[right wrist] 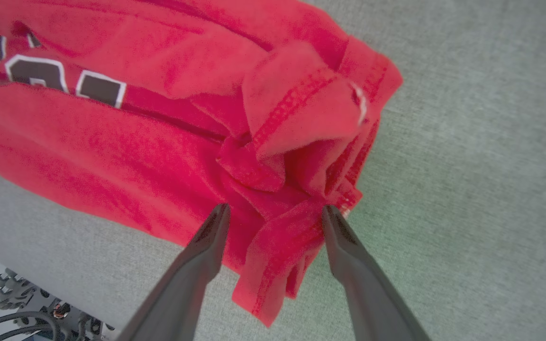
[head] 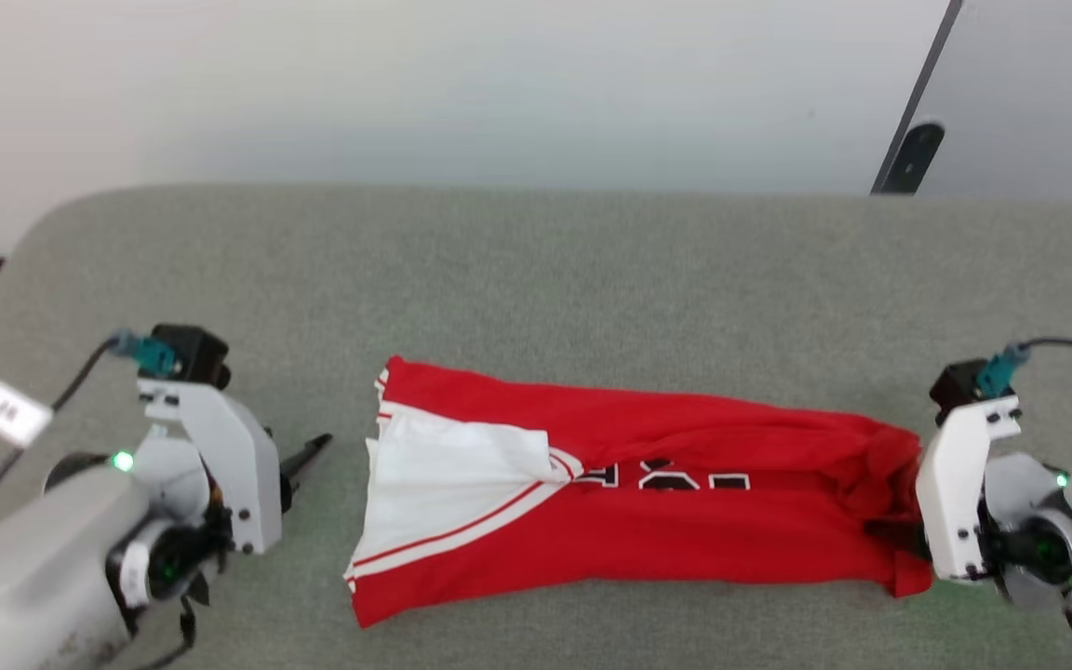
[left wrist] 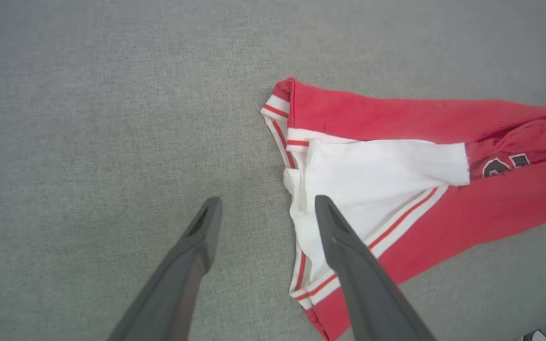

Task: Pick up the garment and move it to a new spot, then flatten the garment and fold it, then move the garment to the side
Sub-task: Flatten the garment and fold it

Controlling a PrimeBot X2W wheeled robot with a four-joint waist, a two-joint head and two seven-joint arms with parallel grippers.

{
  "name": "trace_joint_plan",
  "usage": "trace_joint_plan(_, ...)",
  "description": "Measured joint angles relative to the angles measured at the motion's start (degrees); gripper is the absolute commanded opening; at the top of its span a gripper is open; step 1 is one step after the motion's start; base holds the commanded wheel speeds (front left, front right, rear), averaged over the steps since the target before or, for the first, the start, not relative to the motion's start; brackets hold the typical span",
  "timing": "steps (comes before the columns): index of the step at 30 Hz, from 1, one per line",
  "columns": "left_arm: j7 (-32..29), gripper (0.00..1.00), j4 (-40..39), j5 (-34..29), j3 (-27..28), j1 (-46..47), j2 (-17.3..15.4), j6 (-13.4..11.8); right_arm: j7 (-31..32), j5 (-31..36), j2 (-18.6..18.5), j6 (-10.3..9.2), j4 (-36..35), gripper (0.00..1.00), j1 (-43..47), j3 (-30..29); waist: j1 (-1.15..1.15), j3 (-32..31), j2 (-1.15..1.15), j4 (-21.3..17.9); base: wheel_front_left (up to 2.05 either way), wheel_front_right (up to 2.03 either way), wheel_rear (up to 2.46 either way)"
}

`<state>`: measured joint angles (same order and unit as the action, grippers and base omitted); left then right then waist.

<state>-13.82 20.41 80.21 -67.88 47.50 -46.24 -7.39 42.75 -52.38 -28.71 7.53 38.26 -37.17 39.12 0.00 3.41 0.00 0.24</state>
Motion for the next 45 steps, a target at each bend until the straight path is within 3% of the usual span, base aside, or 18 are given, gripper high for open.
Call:
trace_joint_plan(6,14.1,1.00,-1.8,-2.6,2.1,-5.3,-0.5,-0.8,-6.6,2.5,-2.0,0.00,-6.4,1.00,5.4,-2.9,0.00,-4.4,0.00,-0.1,0.00,0.00,0.00)
trace_joint_plan(12,25.3,1.00,-3.2,-6.0,3.3,-9.4,0.1,-2.3,-17.7,5.5,-2.4,-0.01,-12.0,1.00,10.9,-7.2,0.00,-7.0,0.00,0.2,0.00,0.00,0.00)
trace_joint_plan(18,28.7,1.00,-4.4,-8.5,8.2,-14.1,1.7,-3.6,-29.7,9.1,-0.8,0.00,-15.5,1.00,15.8,-10.0,0.00,-8.4,0.00,1.1,0.00,0.00,0.00)
trace_joint_plan(20,28.7,1.00,-5.3,-11.8,12.9,-16.4,2.6,-3.8,-33.0,10.1,-0.5,-0.01,-16.1,1.00,17.4,-10.9,0.00,-8.8,0.00,1.6,0.00,0.00,0.00)
trace_joint_plan(25,28.9,1.00,-7.1,-19.6,22.6,-24.8,6.7,-4.1,-39.0,10.5,0.6,-0.01,-17.3,1.00,21.3,-12.4,0.00,-9.7,0.00,3.0,0.00,0.00,0.00)
trace_joint_plan(35,28.9,1.00,-8.5,-35.7,40.7,-36.0,16.4,-1.6,-44.8,11.1,2.9,-0.01,-18.3,1.00,26.1,-15.9,0.00,-11.4,0.00,5.0,0.00,0.00,0.00)
trace_joint_plan(45,29.0,1.00,-11.4,-53.4,56.1,-44.9,28.3,3.5,-50.5,14.1,3.6,-0.01,-20.3,1.00,29.4,-17.3,0.00,-11.6,0.00,4.8,0.00,0.00,0.00)
